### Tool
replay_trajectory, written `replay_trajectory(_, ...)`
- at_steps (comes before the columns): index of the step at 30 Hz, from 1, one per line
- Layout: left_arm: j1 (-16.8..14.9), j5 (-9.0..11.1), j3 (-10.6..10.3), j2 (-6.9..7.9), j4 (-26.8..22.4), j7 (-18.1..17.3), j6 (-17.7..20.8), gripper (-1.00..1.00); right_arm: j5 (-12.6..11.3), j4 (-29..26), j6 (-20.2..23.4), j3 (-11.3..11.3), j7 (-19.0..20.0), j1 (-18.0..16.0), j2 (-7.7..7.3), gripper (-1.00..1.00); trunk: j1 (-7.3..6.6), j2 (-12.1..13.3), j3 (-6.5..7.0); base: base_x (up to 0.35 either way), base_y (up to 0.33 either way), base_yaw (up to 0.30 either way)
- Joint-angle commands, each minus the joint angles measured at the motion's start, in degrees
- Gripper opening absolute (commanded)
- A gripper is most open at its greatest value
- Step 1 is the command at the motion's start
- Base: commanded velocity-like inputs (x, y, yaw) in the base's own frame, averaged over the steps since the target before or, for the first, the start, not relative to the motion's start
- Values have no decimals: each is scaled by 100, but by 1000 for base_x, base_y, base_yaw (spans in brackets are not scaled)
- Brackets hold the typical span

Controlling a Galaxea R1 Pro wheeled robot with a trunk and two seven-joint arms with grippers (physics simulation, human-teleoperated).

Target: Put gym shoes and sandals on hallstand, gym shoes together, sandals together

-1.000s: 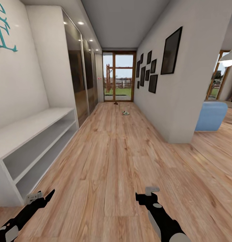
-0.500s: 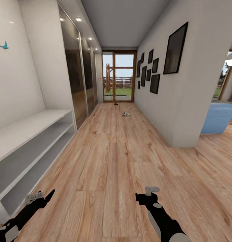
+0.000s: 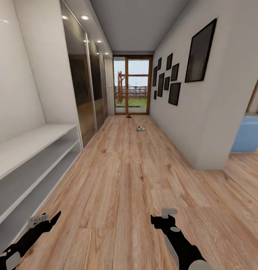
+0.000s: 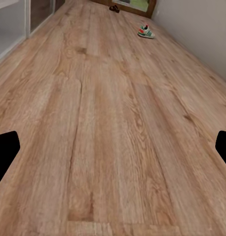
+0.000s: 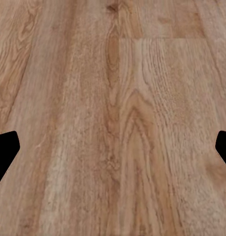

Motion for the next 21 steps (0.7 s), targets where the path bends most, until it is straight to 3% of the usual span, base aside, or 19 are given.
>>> replay_trajectory(1, -4, 50, -49, 1, 6, -17, -23, 100, 41, -12, 38, -10, -12, -1, 4, 100, 2, -2, -6, 347, 0, 0)
replay_trajectory(21, -4, 50, -49, 1, 6, -17, -22, 100, 58, -12, 38, -22, -12, -1, 4, 100, 2, -2, -6, 347, 0, 0)
